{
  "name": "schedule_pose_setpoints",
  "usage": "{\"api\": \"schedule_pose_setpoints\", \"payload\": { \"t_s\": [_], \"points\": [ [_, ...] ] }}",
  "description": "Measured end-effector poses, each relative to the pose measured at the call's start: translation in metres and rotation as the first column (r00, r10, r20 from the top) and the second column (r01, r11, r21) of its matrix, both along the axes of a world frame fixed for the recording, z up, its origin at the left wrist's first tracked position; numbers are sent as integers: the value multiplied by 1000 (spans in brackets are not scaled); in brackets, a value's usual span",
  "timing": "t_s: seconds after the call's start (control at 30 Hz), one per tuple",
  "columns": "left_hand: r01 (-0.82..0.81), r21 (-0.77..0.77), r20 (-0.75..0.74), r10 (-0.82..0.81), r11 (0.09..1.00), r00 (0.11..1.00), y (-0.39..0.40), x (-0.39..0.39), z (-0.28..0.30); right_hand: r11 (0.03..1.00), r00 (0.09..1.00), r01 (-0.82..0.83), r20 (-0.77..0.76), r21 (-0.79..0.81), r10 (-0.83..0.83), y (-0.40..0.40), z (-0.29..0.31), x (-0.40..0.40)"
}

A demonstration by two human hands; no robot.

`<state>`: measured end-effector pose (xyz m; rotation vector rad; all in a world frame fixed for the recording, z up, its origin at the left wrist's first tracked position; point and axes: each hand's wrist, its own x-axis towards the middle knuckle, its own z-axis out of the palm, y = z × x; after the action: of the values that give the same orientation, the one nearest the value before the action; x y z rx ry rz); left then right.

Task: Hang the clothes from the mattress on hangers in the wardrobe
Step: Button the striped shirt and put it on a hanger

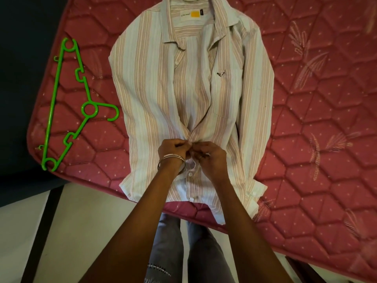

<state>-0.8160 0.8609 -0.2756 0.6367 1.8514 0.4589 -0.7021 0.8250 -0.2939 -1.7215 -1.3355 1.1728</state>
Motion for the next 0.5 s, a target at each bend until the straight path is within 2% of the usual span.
{"api": "schedule_pose_setpoints", "payload": {
  "t_s": [0.17,0.33,0.5],
  "points": [
    [75,29,-92,-72,997,993,0,3,-9,997,999,36,-32,-61,-38,-2,4,4],
    [29,38,-88,-26,999,996,-5,2,-11,967,977,175,-90,-186,-195,4,5,0],
    [-84,44,-25,85,995,996,-3,3,1,965,979,172,-76,-200,-190,6,7,-4]
  ]
}}
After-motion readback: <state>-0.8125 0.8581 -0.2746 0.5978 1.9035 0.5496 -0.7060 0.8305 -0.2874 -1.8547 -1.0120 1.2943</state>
